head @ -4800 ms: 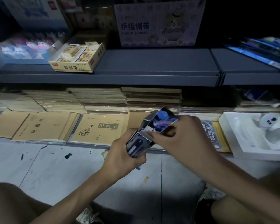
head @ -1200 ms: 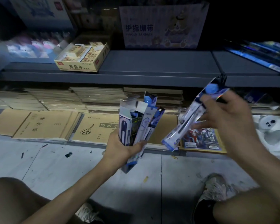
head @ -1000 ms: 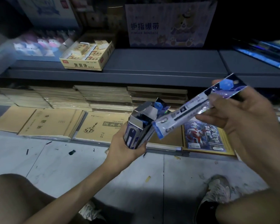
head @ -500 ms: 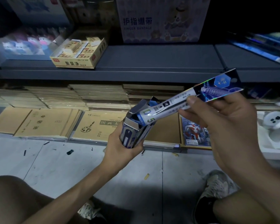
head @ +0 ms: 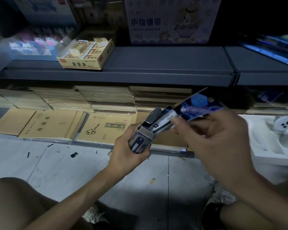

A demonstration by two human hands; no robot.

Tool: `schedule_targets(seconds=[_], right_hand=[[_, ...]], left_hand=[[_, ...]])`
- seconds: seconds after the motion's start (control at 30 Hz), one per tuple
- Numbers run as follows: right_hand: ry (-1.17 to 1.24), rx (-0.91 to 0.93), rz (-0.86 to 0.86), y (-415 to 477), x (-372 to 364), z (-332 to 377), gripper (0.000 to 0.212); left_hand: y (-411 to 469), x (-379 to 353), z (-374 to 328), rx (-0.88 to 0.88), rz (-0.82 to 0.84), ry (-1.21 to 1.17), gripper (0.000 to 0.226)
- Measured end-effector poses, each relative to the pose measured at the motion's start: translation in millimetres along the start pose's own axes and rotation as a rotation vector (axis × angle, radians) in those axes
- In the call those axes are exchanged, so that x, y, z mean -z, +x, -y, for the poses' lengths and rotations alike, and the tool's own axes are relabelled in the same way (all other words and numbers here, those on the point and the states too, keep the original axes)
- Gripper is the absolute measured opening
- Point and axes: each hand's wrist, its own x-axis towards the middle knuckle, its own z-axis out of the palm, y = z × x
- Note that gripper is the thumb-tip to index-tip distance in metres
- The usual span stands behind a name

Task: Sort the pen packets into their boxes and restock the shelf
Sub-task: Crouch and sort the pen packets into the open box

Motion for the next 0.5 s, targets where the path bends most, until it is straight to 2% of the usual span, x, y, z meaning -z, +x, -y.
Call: schedule_targets(seconds=[0.13, 0.3, 0.4, 0.5], right_hand=[[-0.181, -0.001, 0.090, -5, -18, -9, 0.016], [-0.122, -0.004, 0.122, 1, -16, -6, 0.010], [-0.157, -0.006, 0.129, 11, -13, -5, 0.008], [-0.226, -0.067, 0.256, 13, -22, -17, 0.015]], left_hand=[[-1, -3, 0, -0.044, 0.012, 0.030, 0.074], [-3, -6, 7, -0.001, 0.037, -0.023, 0.049], [-3, -7, 7, 0.007, 0.045, -0.035, 0.050], [-6, -8, 8, 0.012, 0.067, -0.052, 0.054]])
